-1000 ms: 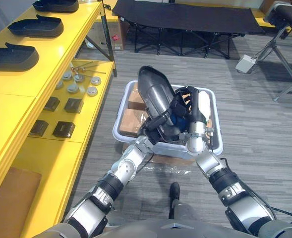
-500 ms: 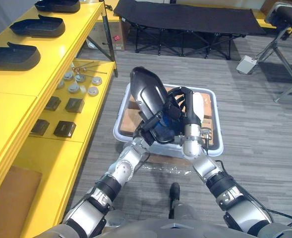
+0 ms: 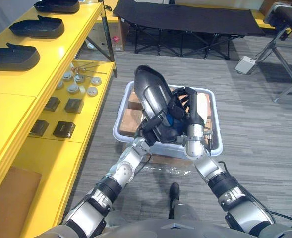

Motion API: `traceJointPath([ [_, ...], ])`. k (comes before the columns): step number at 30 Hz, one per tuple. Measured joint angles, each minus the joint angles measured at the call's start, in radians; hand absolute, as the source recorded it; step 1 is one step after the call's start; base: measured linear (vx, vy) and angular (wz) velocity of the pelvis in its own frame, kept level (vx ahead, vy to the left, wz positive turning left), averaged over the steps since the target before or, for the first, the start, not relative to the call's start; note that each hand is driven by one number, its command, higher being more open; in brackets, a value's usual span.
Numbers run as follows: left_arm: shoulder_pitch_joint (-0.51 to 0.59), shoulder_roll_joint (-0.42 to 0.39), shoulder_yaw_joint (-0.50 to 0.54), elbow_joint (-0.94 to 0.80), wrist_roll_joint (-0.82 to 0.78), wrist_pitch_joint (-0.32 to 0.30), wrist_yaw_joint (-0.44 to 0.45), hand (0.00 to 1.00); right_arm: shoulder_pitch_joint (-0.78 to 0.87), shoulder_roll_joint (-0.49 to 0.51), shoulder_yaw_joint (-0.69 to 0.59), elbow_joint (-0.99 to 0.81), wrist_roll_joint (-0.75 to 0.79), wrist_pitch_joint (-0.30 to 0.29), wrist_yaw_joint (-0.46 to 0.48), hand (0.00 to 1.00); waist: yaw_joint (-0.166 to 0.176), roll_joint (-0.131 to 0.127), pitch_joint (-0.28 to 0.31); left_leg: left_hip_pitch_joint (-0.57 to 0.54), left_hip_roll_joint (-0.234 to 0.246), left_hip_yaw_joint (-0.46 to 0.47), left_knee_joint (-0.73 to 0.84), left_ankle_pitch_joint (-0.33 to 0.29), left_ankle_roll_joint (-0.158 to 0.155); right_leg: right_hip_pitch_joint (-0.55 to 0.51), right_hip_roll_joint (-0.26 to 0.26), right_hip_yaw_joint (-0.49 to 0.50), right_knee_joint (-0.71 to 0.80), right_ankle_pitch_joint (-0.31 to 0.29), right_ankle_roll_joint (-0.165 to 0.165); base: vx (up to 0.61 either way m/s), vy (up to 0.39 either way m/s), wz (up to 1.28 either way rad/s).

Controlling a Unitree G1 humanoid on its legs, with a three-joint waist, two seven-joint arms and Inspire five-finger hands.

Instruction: Walk over and take three plastic housings, then place them on the shelf

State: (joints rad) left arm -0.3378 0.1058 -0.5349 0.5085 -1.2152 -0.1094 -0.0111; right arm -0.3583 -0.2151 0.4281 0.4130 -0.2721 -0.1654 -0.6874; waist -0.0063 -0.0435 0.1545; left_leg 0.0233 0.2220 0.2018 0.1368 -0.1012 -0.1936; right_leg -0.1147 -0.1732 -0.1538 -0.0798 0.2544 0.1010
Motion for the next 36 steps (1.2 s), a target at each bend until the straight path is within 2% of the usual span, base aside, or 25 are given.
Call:
traceJointPath([
  [7,0.014,0.014,-0.003,0.0,0.01,-0.002,0.001,0.0,0.003,0.015,0.008,0.007,-0.018,0.003,0.003,0.0,0.003,-0.007,-0.002,-0.002,0.0,-0.003,0.0,0.0,0.0,0.0,0.0,-0.003,0.0,0.0,0.0,0.0,0.0,0.0],
  [15,0.016,0.01,-0.018,-0.008,0.025,-0.005,0.047,0.0,0.022,0.015,-0.001,0.007,-0.017,0.004,0.004,0.0,0.003,-0.008,-0.002,-0.002,0.0,-0.003,0.0,0.0,0.0,0.0,0.0,-0.003,0.0,0.0,0.0,0.0,0.0,0.0],
  [16,0.018,0.007,-0.018,-0.009,0.046,-0.013,0.056,0.0,0.024,0.018,-0.005,0.007,-0.016,0.004,0.004,1.0,0.004,-0.009,-0.002,-0.002,0.0,-0.003,0.0,0.0,0.0,0.0,0.0,-0.003,0.0,0.0,0.0,0.0,0.0,0.0],
  [21,0.029,-0.029,0.0,-0.02,0.172,-0.064,0.125,0.0,0.031,0.041,-0.008,0.007,-0.015,0.0,0.005,1.0,0.004,-0.013,-0.003,-0.002,0.0,-0.003,0.0,0.0,0.0,0.0,0.0,-0.003,0.0,0.0,0.0,0.0,0.0,0.0],
  [27,0.036,-0.028,0.053,-0.142,0.377,-0.066,0.229,0.0,0.063,0.061,-0.004,-0.036,0.015,-0.018,0.026,1.0,0.007,-0.015,-0.003,0.001,0.0,-0.004,0.0,0.0,0.0,0.004,0.0,-0.003,0.0,0.0,0.0,0.0,0.0,0.0],
  [33,0.074,-0.029,0.103,-0.274,0.669,-0.067,0.33,0.0,0.13,0.068,-0.003,-0.162,0.052,-0.018,0.054,1.0,0.006,-0.029,-0.013,0.014,0.0,-0.002,0.0,-0.002,-0.001,0.015,0.001,-0.001,0.0,0.0,0.0,0.0,0.0,-0.01],
  [36,0.079,-0.029,0.117,-0.285,0.861,-0.066,0.421,0.0,0.167,0.073,-0.003,-0.196,0.054,-0.016,0.086,1.0,0.006,-0.036,-0.017,0.026,0.0,0.004,0.001,-0.009,0.002,0.025,0.0,0.004,0.0,-0.004,0.001,-0.03,0.009,-0.06],
])
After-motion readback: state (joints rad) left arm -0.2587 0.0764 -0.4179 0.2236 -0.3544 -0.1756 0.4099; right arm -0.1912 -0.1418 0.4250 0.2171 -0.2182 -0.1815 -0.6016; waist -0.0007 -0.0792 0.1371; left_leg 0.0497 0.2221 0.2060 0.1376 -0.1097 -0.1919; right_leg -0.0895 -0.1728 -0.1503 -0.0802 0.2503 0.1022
